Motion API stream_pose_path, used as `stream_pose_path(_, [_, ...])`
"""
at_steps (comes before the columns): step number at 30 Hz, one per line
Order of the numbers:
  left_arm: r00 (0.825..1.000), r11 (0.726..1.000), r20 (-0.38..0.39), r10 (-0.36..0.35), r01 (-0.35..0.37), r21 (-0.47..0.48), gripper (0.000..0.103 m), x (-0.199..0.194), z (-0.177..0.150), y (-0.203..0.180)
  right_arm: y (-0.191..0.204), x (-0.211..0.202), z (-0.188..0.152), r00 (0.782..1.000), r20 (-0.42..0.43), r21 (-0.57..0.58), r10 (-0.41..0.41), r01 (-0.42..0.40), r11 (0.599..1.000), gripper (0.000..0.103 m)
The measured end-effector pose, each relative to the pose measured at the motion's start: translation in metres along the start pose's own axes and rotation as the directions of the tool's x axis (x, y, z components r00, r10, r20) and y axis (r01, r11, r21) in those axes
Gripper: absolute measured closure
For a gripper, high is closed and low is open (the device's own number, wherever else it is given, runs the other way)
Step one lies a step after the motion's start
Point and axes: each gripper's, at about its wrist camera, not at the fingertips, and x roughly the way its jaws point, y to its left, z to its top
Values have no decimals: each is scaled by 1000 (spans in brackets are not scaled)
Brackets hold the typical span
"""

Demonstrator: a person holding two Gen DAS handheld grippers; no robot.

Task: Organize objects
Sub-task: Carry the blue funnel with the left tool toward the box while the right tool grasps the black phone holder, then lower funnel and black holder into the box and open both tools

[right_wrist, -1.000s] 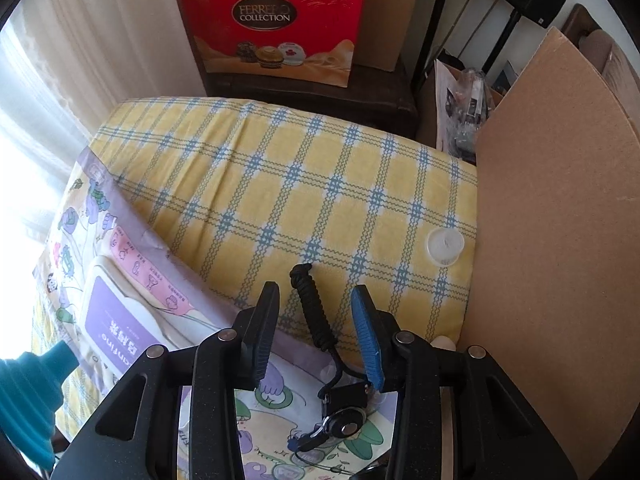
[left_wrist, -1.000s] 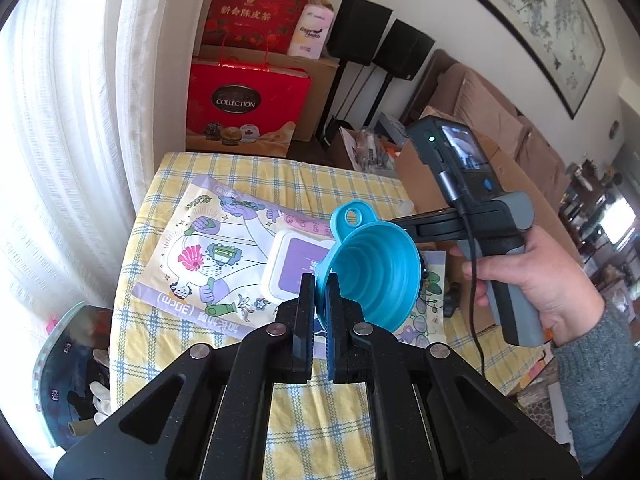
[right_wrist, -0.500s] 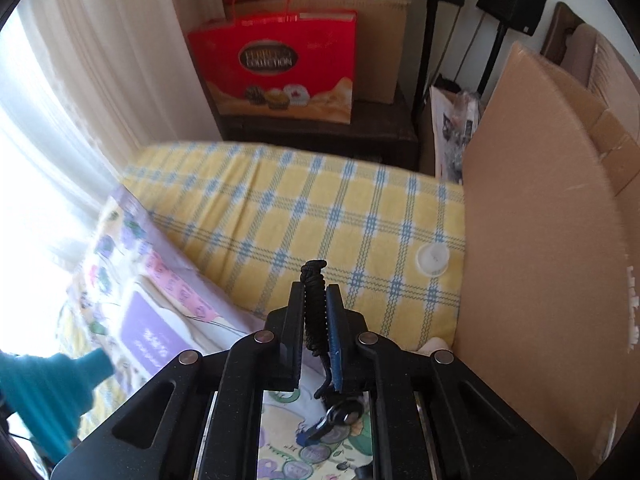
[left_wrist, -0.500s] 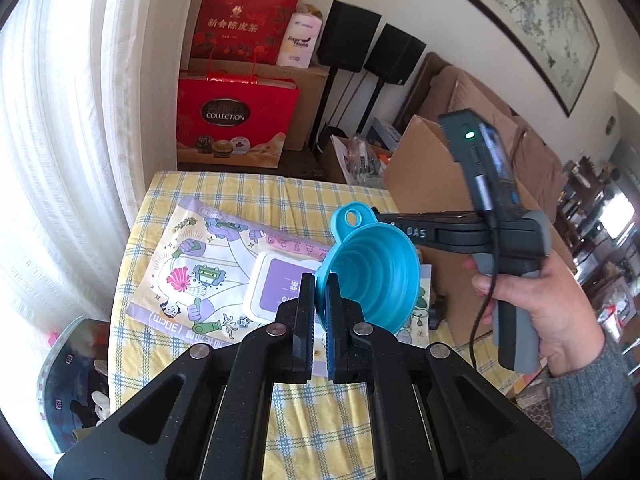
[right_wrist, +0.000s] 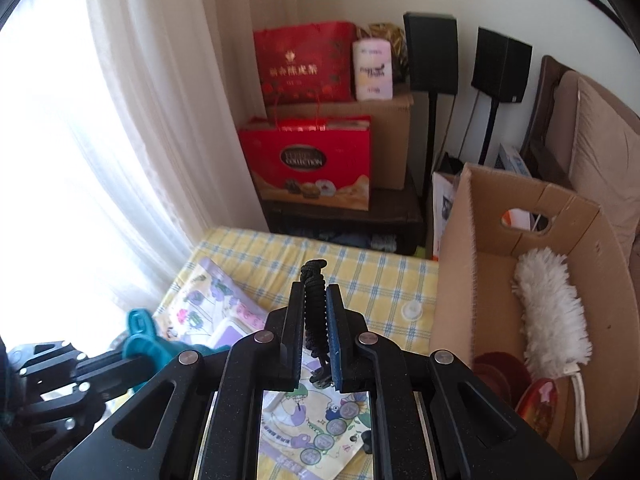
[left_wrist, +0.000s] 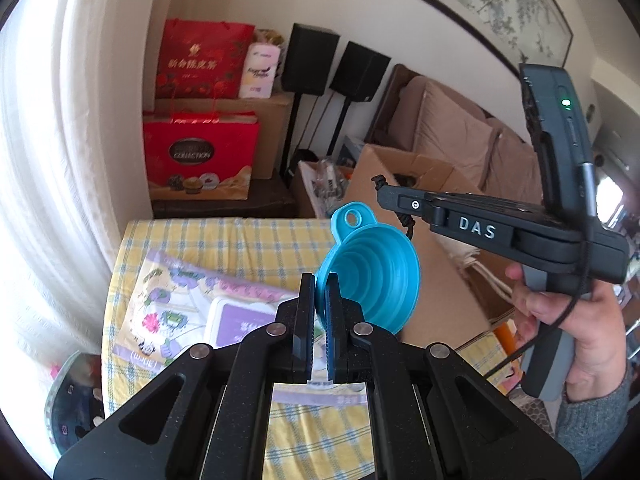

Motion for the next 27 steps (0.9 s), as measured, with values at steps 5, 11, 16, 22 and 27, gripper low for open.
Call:
stream_pose_path(5, [999,999,5,-46,46,26,99,-1,21,-25,-7,-48,7,998,59,-1,10,-10,1000,93])
stream_pose_path(11, [994,992,-7,-106,107,71,99,6,39,-64,-37,-94,11,995,103,28,-8,5,1000,93])
stream_pose_path(16, [990,982,-44,-131,135,131,99,26,45,-102,-73,-112,4,993,104,75,-60,53,996,93])
stream_pose_path(22, [987,969,-106,-120,140,204,99,63,43,-149,-119,-104,-14,994,62,161,-86,75,984,93])
stream_pose_path(27, [987,959,-142,-74,109,261,99,94,42,-178,-153,-90,-25,997,29,241,-77,67,968,93])
